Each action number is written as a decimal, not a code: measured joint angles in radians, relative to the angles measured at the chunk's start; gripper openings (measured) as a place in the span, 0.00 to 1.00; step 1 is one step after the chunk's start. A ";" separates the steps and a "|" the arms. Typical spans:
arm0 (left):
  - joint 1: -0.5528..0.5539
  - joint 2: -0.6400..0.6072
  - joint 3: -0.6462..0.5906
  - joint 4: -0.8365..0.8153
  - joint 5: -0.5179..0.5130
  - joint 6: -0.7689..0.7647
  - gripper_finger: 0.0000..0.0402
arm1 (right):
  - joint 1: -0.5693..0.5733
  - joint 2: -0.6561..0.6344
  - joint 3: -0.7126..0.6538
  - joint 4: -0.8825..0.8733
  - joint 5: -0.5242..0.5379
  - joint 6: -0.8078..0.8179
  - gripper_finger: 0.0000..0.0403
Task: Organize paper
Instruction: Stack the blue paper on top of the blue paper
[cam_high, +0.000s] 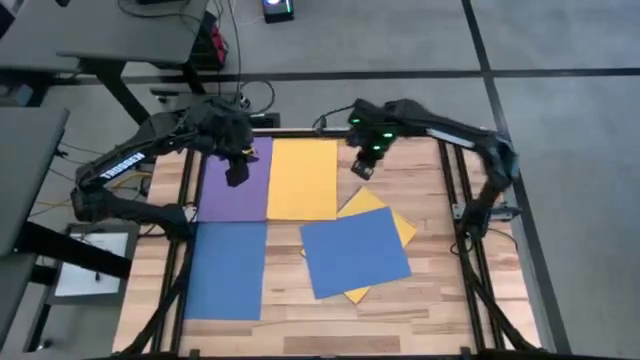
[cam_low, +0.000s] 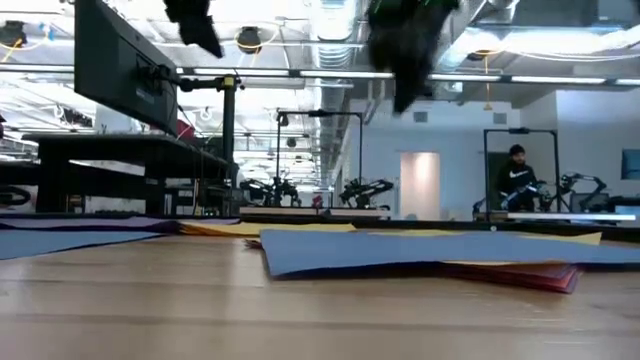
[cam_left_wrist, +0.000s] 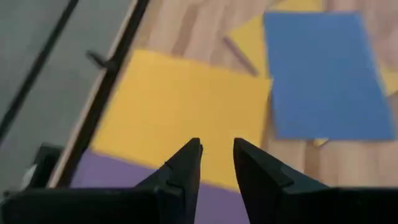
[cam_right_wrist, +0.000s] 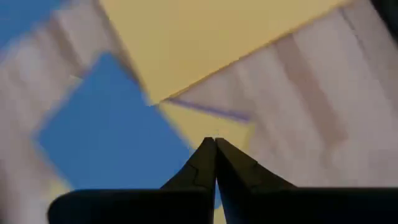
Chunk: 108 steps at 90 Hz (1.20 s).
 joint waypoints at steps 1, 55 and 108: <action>-0.004 0.007 0.000 0.005 0.009 -0.010 0.20 | 0.006 -0.016 -0.008 -0.010 0.000 0.027 0.00; -0.417 0.549 0.000 0.525 0.092 -0.324 0.20 | 0.823 -0.659 -1.033 0.437 0.159 1.366 0.35; -0.588 0.868 0.003 0.709 -0.008 -0.519 0.20 | 0.950 -0.610 -1.407 0.959 0.303 1.348 0.41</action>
